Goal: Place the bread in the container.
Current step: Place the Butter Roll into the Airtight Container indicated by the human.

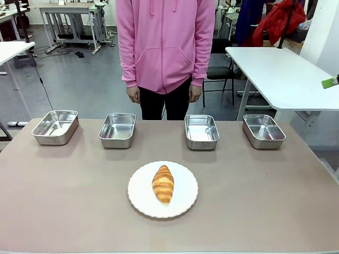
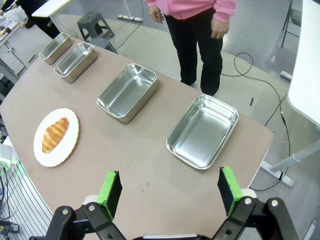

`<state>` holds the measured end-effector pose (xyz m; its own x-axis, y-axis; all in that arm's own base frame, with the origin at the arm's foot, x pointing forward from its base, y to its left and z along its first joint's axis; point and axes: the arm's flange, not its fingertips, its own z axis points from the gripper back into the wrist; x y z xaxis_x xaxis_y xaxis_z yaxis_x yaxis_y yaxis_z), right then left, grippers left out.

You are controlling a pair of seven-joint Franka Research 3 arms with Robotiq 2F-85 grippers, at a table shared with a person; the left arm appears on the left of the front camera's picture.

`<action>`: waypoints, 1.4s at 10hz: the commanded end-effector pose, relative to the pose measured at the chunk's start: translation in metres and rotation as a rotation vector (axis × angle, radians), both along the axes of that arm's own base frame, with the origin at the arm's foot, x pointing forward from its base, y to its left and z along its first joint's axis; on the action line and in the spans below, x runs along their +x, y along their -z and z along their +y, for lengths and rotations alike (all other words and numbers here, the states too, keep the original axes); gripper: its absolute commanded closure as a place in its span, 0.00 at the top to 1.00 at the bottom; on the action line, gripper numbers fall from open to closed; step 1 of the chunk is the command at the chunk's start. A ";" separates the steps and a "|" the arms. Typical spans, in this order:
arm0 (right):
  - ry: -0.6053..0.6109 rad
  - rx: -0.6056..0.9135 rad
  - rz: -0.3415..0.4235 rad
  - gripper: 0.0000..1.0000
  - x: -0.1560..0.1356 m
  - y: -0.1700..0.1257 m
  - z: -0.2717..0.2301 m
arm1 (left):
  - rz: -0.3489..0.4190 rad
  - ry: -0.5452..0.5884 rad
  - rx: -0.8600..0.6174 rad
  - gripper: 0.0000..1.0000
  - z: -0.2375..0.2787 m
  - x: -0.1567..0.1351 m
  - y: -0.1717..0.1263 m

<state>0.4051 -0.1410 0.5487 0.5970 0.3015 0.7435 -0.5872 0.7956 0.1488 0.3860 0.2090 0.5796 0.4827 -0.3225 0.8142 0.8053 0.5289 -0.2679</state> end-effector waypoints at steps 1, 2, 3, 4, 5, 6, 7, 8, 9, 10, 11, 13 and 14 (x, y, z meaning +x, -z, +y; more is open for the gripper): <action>-0.007 0.014 -0.014 1.00 0.002 0.000 0.001 | 0.007 0.000 -0.011 1.00 0.000 -0.001 -0.004; -0.007 0.014 -0.014 1.00 0.002 0.000 0.001 | 0.007 0.000 -0.011 1.00 0.000 -0.001 -0.004; -0.007 0.014 -0.014 1.00 0.002 0.000 0.001 | 0.007 0.000 -0.011 1.00 0.000 -0.001 -0.004; -0.007 0.014 -0.014 1.00 0.002 0.000 0.001 | 0.007 0.000 -0.011 1.00 0.000 -0.001 -0.004; -0.007 0.014 -0.014 1.00 0.002 0.000 0.001 | 0.007 0.000 -0.011 1.00 0.000 -0.001 -0.004; -0.007 0.014 -0.014 1.00 0.002 0.000 0.001 | 0.007 0.000 -0.011 1.00 0.000 -0.001 -0.004; -0.007 0.014 -0.014 1.00 0.002 0.000 0.001 | 0.007 0.000 -0.011 1.00 0.000 -0.001 -0.004; -0.007 0.014 -0.014 1.00 0.002 0.000 0.001 | 0.007 0.000 -0.011 1.00 0.000 -0.001 -0.004; -0.007 0.014 -0.014 1.00 0.002 0.000 0.001 | 0.007 0.000 -0.011 1.00 0.000 -0.001 -0.004; -0.007 0.014 -0.014 1.00 0.002 0.000 0.001 | 0.007 0.000 -0.011 1.00 0.000 -0.001 -0.004; -0.007 0.014 -0.014 1.00 0.002 0.000 0.001 | 0.007 0.000 -0.011 1.00 0.000 -0.001 -0.004; -0.007 0.014 -0.014 1.00 0.002 0.000 0.001 | 0.007 0.000 -0.011 1.00 0.000 -0.001 -0.004; -0.007 0.014 -0.014 1.00 0.002 0.000 0.001 | 0.007 0.000 -0.011 1.00 0.000 -0.001 -0.004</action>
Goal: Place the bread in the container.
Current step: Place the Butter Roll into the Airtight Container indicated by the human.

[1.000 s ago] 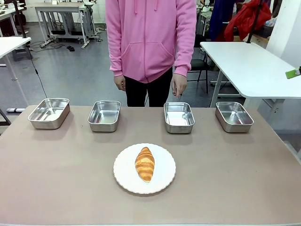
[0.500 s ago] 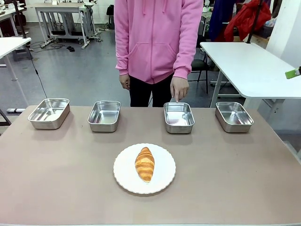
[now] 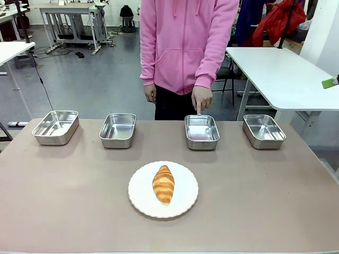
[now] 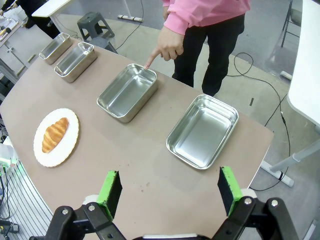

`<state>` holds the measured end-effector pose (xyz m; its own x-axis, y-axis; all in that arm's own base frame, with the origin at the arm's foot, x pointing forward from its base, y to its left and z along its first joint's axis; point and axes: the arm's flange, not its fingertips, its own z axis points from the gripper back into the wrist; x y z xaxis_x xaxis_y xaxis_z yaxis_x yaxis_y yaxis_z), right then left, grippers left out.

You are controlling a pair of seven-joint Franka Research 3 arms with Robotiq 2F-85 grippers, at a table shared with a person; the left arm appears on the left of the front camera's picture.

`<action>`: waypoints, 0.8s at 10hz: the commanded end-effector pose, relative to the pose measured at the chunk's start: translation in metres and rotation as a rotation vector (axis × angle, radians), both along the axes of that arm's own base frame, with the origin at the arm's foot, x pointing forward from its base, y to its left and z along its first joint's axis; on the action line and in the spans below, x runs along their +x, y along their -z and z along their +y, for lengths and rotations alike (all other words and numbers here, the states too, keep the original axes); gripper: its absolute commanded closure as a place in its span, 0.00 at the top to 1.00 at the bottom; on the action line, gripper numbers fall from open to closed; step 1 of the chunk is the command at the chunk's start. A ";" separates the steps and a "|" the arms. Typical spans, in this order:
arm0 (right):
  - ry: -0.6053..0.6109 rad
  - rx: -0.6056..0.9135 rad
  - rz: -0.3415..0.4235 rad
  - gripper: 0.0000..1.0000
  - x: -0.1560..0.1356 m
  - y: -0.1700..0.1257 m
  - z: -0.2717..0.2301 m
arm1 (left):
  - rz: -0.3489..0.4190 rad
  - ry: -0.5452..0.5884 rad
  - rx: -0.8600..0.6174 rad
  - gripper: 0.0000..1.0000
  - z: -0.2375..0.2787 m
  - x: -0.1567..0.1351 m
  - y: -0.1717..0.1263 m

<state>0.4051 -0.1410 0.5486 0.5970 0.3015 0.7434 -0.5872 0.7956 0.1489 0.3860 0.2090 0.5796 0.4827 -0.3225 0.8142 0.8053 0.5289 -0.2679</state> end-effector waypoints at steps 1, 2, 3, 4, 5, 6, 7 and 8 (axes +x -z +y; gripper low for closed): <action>-0.007 0.014 -0.014 1.00 0.002 0.000 0.001 | 0.007 0.000 -0.011 1.00 0.000 -0.001 -0.004; -0.007 0.014 -0.014 1.00 0.002 0.000 0.001 | 0.007 0.000 -0.011 1.00 0.000 -0.001 -0.004; -0.007 0.014 -0.014 1.00 0.002 0.000 0.001 | 0.007 0.000 -0.011 1.00 0.000 -0.001 -0.004; -0.007 0.014 -0.014 1.00 0.002 0.000 0.001 | 0.007 0.000 -0.011 1.00 0.000 -0.001 -0.004; -0.007 0.014 -0.014 1.00 0.002 0.000 0.001 | 0.007 0.000 -0.011 1.00 0.000 -0.001 -0.004; 0.000 0.000 0.000 1.00 0.000 0.000 0.000 | 0.007 0.000 -0.011 1.00 0.000 -0.001 -0.004; 0.010 0.000 -0.010 1.00 0.002 -0.003 0.025 | 0.007 0.000 -0.011 1.00 0.000 -0.001 -0.004; 0.047 -0.017 0.016 1.00 0.008 -0.005 0.057 | 0.007 0.000 -0.011 1.00 0.000 -0.001 -0.004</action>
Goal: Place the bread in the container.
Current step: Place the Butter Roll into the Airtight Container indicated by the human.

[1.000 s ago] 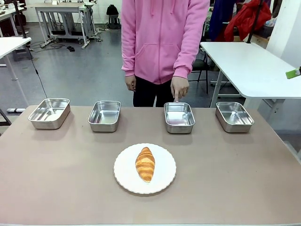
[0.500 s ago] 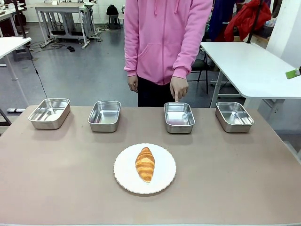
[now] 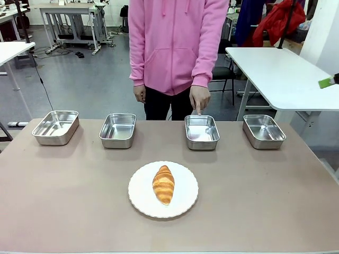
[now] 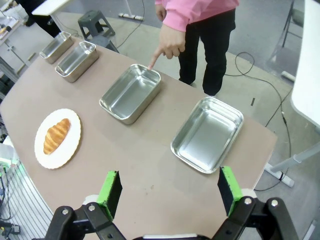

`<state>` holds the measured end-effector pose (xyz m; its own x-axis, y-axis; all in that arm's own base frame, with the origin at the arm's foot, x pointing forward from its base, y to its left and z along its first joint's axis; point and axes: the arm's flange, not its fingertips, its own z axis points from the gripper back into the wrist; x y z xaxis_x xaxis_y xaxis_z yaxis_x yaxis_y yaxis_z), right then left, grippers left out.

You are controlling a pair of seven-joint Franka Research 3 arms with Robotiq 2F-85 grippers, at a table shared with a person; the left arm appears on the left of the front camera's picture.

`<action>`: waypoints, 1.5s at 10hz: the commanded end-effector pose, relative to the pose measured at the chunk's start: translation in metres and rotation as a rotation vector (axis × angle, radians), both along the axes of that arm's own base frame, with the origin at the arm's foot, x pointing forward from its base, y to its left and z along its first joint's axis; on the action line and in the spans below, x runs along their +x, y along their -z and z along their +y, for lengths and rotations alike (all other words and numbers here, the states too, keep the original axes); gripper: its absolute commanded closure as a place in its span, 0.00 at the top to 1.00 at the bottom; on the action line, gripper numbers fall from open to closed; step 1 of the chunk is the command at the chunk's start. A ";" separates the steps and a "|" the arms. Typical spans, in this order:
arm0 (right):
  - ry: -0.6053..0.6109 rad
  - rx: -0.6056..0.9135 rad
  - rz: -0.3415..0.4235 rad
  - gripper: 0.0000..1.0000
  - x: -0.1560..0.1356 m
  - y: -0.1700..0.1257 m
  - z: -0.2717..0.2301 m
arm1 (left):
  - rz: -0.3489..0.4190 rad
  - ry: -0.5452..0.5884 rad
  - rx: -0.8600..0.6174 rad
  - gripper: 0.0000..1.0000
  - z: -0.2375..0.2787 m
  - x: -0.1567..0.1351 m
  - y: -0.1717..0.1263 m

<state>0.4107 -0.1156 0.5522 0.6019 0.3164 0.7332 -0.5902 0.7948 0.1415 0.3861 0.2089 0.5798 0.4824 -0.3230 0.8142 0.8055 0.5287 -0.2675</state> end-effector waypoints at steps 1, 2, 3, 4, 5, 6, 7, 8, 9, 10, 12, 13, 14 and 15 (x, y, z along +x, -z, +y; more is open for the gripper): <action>0.067 -0.027 0.035 1.00 0.008 0.002 0.075 | 0.007 0.000 -0.012 1.00 0.000 -0.001 -0.004; 0.093 -0.051 0.070 1.00 0.012 0.009 0.119 | 0.007 0.000 -0.012 1.00 0.000 -0.001 -0.004; 0.114 -0.084 0.096 1.00 0.015 0.020 0.164 | 0.007 0.000 -0.012 1.00 0.000 -0.001 -0.004; 0.084 -0.095 0.158 1.00 0.016 0.036 0.206 | 0.007 0.000 -0.012 1.00 0.000 -0.001 -0.004; 0.085 -0.109 0.221 1.00 0.016 0.050 0.249 | 0.007 0.000 -0.012 1.00 0.000 -0.001 -0.004; 0.134 -0.121 0.231 1.00 0.010 0.059 0.281 | 0.007 0.000 -0.012 1.00 0.000 -0.001 -0.004; 0.188 -0.122 0.230 1.00 0.007 0.065 0.311 | 0.007 0.000 -0.012 1.00 0.000 -0.001 -0.004; 0.221 -0.097 0.312 1.00 0.002 0.079 0.342 | 0.007 0.000 -0.012 1.00 0.000 -0.001 -0.004; 0.238 -0.115 0.419 1.00 -0.002 0.101 0.372 | 0.007 0.000 -0.012 1.00 0.000 -0.001 -0.004; 0.259 -0.134 0.437 1.00 -0.004 0.114 0.393 | 0.007 0.000 -0.012 1.00 0.000 -0.001 -0.004; 0.277 -0.085 0.455 1.00 -0.011 0.117 0.400 | 0.007 0.000 -0.012 1.00 0.000 -0.001 -0.004; 0.241 -0.130 0.436 1.00 -0.016 0.128 0.388 | 0.007 0.000 -0.012 1.00 0.000 -0.001 -0.004; 0.241 -0.130 0.436 1.00 -0.016 0.128 0.388 | 0.007 0.000 -0.012 1.00 0.000 -0.001 -0.004; 0.241 -0.130 0.436 1.00 -0.016 0.128 0.388 | 0.007 0.000 -0.012 1.00 0.000 -0.001 -0.004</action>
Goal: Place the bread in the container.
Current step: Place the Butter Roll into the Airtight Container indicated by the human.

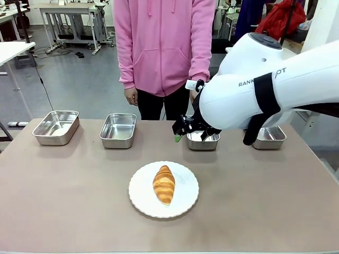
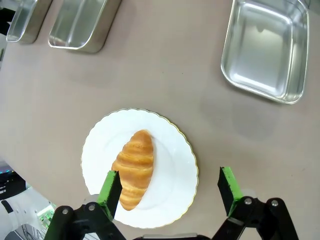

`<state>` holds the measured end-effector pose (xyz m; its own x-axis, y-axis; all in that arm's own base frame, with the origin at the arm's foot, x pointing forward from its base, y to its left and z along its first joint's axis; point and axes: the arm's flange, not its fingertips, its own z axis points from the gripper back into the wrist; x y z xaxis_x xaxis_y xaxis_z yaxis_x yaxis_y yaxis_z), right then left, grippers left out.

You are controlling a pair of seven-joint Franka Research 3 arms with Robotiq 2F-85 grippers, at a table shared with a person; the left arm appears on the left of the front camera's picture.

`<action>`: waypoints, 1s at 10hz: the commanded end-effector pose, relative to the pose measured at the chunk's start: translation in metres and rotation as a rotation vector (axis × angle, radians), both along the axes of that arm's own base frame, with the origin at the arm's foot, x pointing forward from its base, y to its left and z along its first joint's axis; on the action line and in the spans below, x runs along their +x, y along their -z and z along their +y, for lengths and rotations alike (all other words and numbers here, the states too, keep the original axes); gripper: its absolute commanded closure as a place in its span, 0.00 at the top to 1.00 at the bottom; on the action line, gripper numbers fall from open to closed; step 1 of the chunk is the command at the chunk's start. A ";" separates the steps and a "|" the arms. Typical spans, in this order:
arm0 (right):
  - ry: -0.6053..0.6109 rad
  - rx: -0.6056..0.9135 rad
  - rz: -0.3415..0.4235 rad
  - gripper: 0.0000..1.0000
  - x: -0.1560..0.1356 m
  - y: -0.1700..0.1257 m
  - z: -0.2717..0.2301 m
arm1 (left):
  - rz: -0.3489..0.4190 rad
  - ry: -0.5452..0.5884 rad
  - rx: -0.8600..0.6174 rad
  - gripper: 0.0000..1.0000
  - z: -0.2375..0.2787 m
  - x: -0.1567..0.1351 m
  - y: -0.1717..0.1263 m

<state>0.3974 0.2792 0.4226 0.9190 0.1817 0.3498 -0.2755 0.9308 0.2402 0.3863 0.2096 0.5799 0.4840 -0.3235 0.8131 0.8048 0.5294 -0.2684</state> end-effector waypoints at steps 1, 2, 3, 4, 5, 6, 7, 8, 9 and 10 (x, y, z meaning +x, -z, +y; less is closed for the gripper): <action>-0.019 -0.012 -0.016 1.00 -0.003 -0.001 -0.006 | 0.005 0.000 -0.013 1.00 -0.001 -0.001 -0.004; -0.019 -0.012 -0.016 1.00 -0.003 -0.001 -0.006 | 0.005 0.000 -0.013 1.00 -0.001 -0.001 -0.004; 0.002 0.000 -0.001 1.00 0.000 -0.001 -0.001 | 0.005 0.000 -0.013 1.00 -0.001 -0.001 -0.004; 0.017 0.036 0.039 1.00 -0.001 0.010 0.021 | 0.005 0.000 -0.013 1.00 -0.001 -0.001 -0.004; 0.067 0.019 0.081 1.00 -0.002 0.018 0.035 | 0.005 0.000 -0.013 1.00 -0.001 -0.001 -0.004; 0.124 0.018 0.122 1.00 -0.003 0.024 0.045 | 0.005 0.000 -0.013 1.00 -0.001 -0.001 -0.004; 0.151 0.016 0.151 1.00 -0.004 0.029 0.055 | 0.005 0.000 -0.013 1.00 -0.001 -0.001 -0.004; 0.158 0.004 0.188 1.00 -0.007 0.037 0.069 | 0.005 0.000 -0.013 1.00 -0.001 -0.001 -0.004; 0.173 -0.037 0.212 1.00 -0.011 0.043 0.084 | 0.005 0.000 -0.013 1.00 -0.001 -0.001 -0.004; 0.175 -0.063 0.222 1.00 -0.016 0.050 0.096 | 0.005 0.000 -0.013 1.00 -0.001 -0.001 -0.004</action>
<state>0.3779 0.3493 0.3692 0.9885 0.0404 0.1456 -0.0778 0.9622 0.2609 0.3862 0.2097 0.5800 0.4840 -0.3235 0.8131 0.8048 0.5293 -0.2685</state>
